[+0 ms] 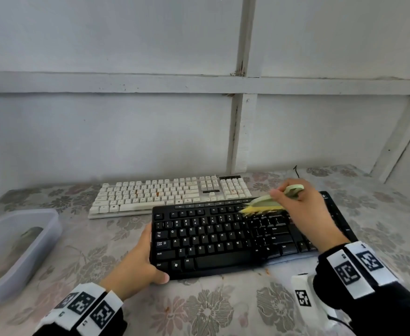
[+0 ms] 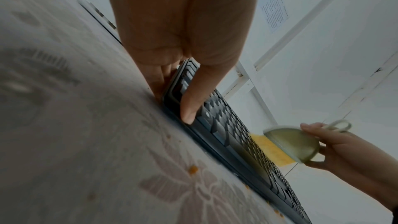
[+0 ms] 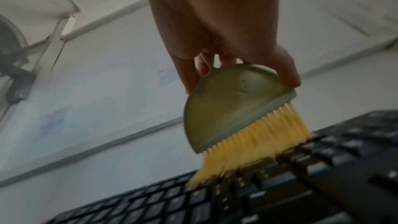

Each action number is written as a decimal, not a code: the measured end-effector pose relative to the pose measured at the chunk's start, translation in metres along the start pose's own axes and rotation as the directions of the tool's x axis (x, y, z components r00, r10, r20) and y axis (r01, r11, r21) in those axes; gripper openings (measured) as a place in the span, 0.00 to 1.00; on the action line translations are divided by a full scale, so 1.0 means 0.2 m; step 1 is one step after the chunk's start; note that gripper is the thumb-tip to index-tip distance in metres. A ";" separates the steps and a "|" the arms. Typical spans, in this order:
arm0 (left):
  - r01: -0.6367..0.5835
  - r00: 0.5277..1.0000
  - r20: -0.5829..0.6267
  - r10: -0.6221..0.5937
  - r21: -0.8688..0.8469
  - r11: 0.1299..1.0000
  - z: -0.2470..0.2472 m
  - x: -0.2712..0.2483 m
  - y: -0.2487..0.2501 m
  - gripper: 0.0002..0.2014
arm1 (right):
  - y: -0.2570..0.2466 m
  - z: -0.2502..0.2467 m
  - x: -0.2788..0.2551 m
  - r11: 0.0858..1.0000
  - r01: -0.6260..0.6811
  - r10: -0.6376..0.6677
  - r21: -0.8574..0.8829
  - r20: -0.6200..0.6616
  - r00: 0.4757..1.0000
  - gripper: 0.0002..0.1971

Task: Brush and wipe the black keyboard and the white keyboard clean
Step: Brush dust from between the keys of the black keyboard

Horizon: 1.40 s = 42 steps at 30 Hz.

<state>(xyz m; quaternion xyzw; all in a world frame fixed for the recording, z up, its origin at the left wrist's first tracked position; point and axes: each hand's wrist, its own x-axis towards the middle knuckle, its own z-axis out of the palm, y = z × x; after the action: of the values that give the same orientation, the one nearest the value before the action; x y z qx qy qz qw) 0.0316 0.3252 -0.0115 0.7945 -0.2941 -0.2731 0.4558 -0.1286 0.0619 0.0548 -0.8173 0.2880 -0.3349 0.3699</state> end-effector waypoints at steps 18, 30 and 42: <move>0.012 1.000 -0.003 -0.012 -0.026 1.000 0.00 0.02 -0.03 0.52 | 0.13 -0.24 0.11 0.946 -0.008 0.025 0.323 -0.048 0.999 0.19; 0.016 1.000 0.002 -0.016 -0.032 0.999 0.01 0.02 -0.03 0.50 | 0.28 -0.43 0.17 0.986 -0.094 0.114 0.139 -0.147 0.982 0.07; 0.059 0.998 0.020 -0.059 0.007 0.998 0.01 0.03 -0.04 0.53 | -0.23 0.03 -0.06 0.976 0.096 -0.109 0.195 0.057 0.992 0.09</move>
<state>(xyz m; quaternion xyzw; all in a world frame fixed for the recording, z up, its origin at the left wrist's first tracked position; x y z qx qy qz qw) 0.0371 0.3228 -0.0203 0.8013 -0.2759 -0.2937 0.4421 -0.1205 0.0982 0.0845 -0.8024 0.1991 -0.3519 0.4389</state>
